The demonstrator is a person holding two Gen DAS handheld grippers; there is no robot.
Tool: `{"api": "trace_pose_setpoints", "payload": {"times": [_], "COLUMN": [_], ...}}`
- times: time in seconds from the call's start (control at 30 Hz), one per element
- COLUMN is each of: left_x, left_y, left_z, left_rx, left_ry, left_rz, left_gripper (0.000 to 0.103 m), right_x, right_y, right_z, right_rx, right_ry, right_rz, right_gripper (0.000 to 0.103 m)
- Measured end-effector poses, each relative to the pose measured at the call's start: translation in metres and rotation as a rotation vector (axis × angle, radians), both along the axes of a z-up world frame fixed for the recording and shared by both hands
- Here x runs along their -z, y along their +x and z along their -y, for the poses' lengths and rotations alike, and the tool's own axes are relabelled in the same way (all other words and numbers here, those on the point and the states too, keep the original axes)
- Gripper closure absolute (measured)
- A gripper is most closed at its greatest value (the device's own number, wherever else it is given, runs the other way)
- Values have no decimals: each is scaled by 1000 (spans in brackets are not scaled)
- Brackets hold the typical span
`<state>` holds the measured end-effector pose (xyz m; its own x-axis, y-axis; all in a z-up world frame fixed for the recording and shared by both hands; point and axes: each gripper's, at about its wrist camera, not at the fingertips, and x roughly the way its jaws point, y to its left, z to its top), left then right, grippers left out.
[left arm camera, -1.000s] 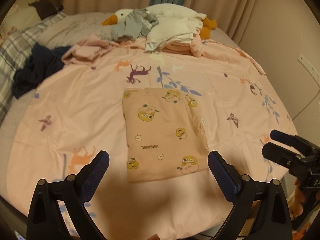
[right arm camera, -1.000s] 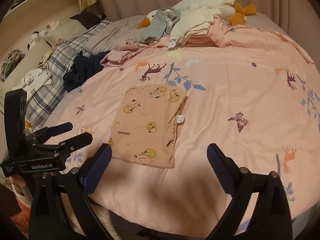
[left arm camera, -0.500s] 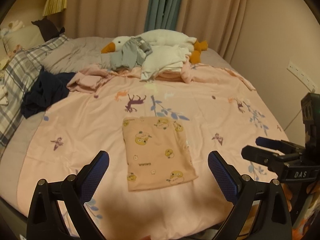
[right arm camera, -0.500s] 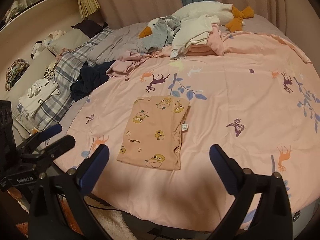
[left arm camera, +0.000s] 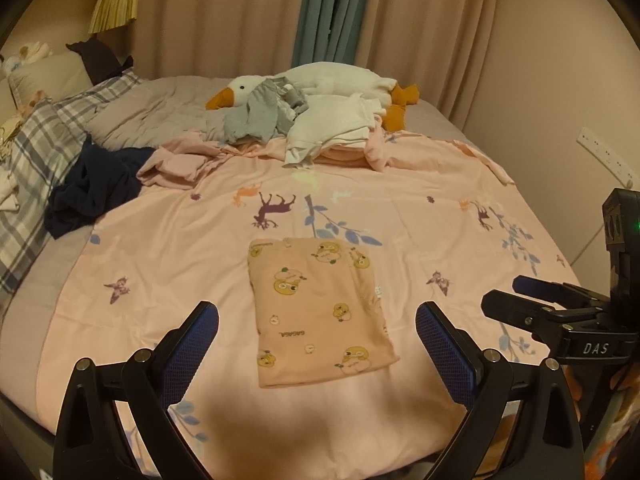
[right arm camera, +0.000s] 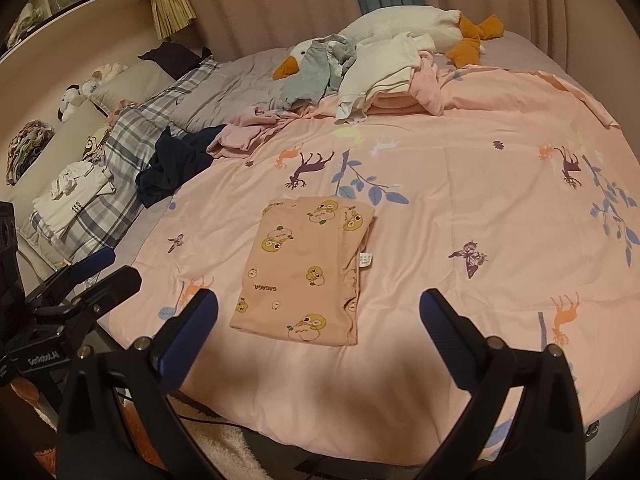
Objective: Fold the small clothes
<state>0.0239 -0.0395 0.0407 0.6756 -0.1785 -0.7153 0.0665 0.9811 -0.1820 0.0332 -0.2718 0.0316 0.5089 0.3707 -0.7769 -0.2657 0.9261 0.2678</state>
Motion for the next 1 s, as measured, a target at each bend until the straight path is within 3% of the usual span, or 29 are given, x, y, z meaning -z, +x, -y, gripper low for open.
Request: {"api": "trace_pose_setpoints", "payload": {"times": [1.0], "left_x": [11], "left_y": [10], "left_z": [1], "left_rx": [-26], "left_ry": [41], "left_rz": [3], "left_gripper": [5], "right_x": [4], "right_y": [7], "right_z": [4], "right_rx": [36], "right_ry": [-39], "right_rz": [20], "right_gripper": [2]}}
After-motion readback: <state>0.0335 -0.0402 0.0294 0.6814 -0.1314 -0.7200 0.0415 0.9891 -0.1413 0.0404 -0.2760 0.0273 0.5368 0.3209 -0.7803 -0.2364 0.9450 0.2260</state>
